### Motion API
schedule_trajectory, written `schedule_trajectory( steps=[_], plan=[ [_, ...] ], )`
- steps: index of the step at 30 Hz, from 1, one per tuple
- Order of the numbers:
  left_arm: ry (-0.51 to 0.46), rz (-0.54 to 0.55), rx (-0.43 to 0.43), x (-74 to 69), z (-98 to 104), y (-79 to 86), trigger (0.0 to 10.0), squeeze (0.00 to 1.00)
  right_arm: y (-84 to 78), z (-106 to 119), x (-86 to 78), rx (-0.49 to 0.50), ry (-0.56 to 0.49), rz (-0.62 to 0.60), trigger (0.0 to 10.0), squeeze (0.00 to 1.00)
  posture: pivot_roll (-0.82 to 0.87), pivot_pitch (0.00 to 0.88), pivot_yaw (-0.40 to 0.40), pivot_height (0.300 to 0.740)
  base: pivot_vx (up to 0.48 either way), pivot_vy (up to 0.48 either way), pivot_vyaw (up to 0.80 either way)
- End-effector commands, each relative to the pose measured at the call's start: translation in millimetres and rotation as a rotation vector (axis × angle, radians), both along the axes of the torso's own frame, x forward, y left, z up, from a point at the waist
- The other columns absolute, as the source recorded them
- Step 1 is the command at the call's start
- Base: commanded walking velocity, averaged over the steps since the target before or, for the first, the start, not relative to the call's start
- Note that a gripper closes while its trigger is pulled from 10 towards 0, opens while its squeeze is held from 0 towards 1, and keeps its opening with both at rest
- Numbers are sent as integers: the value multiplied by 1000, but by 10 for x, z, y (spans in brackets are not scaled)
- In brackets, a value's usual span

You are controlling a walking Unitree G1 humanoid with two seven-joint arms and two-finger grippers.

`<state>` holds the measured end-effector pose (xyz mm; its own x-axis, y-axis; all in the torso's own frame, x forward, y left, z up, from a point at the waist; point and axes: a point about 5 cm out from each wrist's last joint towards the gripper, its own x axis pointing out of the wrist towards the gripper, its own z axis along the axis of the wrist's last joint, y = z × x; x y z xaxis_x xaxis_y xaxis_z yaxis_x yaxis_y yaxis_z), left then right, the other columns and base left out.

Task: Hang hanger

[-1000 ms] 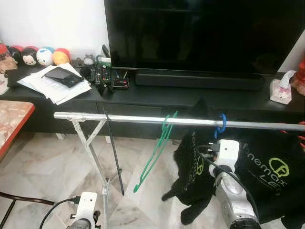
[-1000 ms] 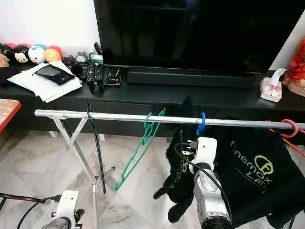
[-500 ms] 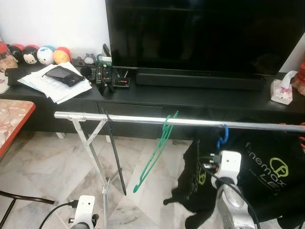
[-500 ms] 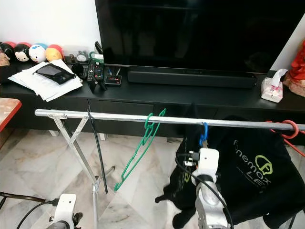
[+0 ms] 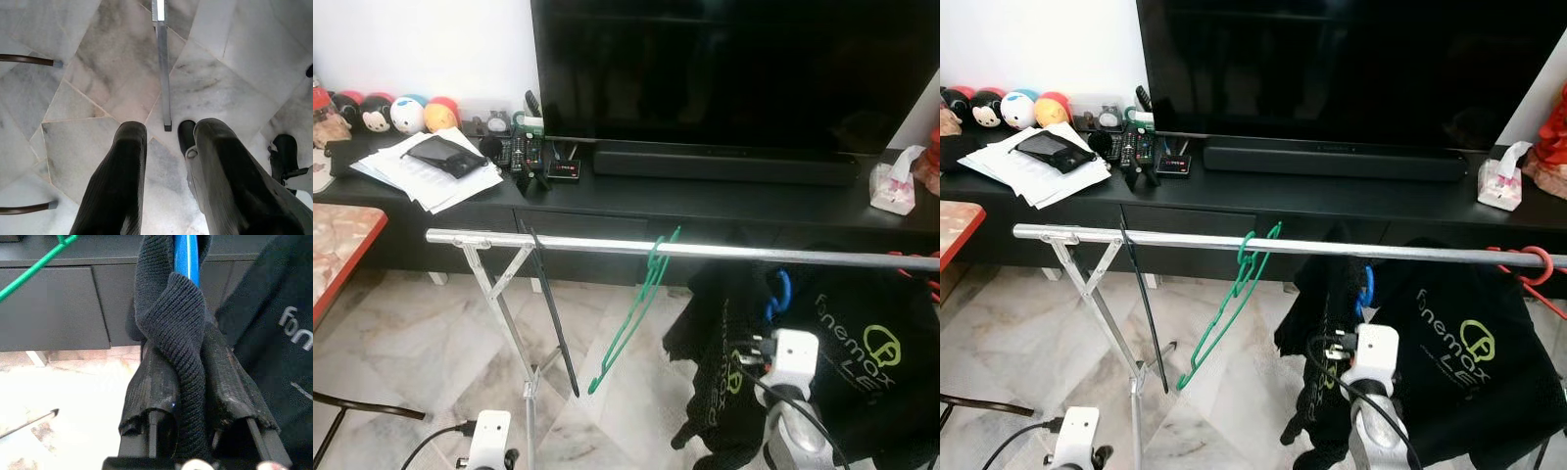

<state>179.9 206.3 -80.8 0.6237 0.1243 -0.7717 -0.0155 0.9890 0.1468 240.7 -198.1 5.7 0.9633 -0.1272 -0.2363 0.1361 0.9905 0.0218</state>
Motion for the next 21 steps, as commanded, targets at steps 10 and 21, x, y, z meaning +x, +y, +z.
schedule_trajectory(
  steps=[10, 21],
  plan=[
    [12, 54, 14, -121, -23, 145, 10000, 0, 31, 28, -23, 5, -42, 5, 10000, 0, -57, 0, -105, 740, 0, 0, 0],
    [11, 54, 30, -162, -23, 205, 10000, 0, 96, 18, -5, 22, -36, 20, 10000, 0, 8, 0, -125, 740, 0, 0, 0]
  ],
)
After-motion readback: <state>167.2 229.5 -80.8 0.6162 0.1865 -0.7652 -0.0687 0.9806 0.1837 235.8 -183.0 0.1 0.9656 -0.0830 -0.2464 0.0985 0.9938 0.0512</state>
